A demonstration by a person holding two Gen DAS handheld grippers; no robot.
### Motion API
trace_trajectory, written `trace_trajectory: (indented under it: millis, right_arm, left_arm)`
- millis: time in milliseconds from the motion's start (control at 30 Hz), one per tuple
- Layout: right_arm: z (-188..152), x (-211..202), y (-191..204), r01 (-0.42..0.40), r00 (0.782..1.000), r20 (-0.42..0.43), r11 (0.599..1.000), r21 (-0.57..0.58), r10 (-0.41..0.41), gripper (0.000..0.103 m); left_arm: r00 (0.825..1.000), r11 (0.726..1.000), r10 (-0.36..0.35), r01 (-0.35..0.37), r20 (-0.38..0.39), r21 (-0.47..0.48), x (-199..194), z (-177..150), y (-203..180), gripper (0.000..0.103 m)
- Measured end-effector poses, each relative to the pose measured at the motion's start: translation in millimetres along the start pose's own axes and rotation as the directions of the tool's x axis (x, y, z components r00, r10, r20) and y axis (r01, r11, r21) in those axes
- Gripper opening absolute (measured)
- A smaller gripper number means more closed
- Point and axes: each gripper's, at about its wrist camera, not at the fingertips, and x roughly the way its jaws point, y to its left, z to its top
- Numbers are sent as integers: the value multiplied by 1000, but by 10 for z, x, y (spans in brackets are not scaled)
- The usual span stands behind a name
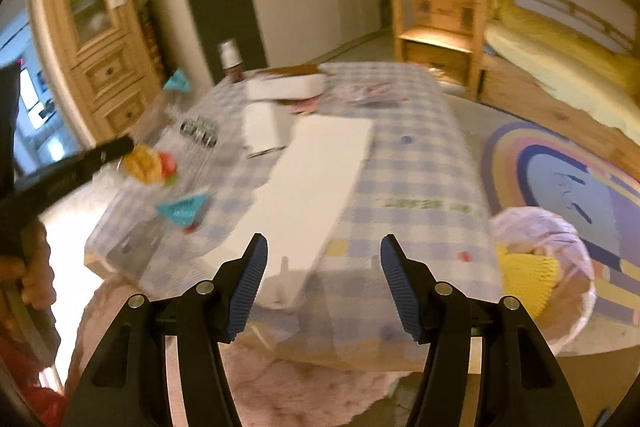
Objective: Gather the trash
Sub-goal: 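Move both open grippers back over the table, then grasp the clear snack bag with the left gripper while the right grasps a white paper strip, then carry snack bag and paper strip to the pink bag and release both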
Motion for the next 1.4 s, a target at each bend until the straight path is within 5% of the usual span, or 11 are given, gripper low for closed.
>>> trace_trajectory:
  millis: [233, 500, 600, 767, 967, 1400]
  right_arm:
    - [-29, 134, 372, -56, 998, -37, 992, -110, 52, 60]
    - [-182, 369, 634, 23, 998, -55, 971, -239, -37, 58]
    - [-192, 364, 660, 68, 996, -31, 959, -274, -80, 46]
    - [-180, 197, 652, 126, 992, 39, 940, -316, -119, 10]
    - [6, -300, 298, 211, 969, 174, 956, -205, -177, 2]
    - [38, -938, -508, 289, 930, 244, 957, -27, -274, 0]
  left_arm:
    - [1000, 1000, 7, -8, -13, -23, -11, -93, 114, 9]
    - [1000, 999, -4, 3, -21, -45, -59, -197, 184, 9]
    - [1000, 999, -11, 10, -19, -51, -84, -220, 195, 9]
    - [1000, 998, -27, 27, -1, -54, -152, -203, 175, 9]
    - [997, 997, -72, 73, 36, -25, -233, -106, -2, 9]
    - [969, 963, -240, 229, 63, 146, -240, 82, -1031, 9]
